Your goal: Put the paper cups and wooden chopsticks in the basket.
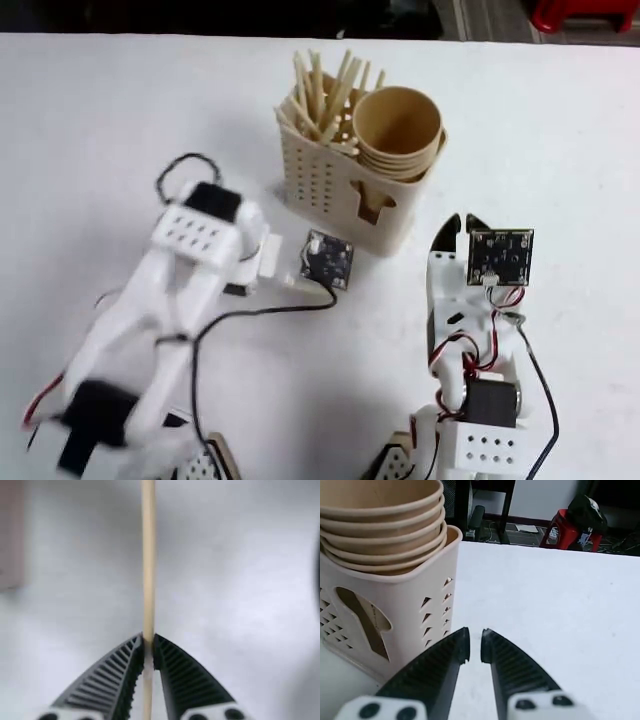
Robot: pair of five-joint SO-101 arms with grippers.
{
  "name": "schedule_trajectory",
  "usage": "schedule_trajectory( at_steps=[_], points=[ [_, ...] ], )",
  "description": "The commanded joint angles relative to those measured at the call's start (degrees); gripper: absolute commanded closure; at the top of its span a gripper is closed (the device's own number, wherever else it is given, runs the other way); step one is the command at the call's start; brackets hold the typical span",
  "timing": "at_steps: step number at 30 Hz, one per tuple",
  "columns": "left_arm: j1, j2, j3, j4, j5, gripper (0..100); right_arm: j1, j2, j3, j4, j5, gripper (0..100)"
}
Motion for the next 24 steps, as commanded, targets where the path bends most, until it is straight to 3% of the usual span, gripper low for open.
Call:
schedule_trajectory(
  at_steps=[1,6,12,19,24],
  points=[
    [2.77,-12.70,-0.09,-5.63,3.43,98,0.66,-0.66,-0.97,-1.27,0.35,94.3],
    [4.44,-19.21,-0.53,-12.92,14.51,98,0.66,-0.66,-0.97,-1.27,0.35,94.3],
    [4.35,-24.22,-1.41,-28.48,32.62,98,0.66,-0.66,-0.97,-1.27,0.35,94.3],
    [4.26,-24.75,-11.34,-40.09,51.87,98,0.66,-0.66,-0.97,-1.27,0.35,94.3],
    [4.35,-22.64,-12.31,-52.75,62.86,98,0.66,-0.66,-0.97,-1.27,0.35,94.3]
  ],
)
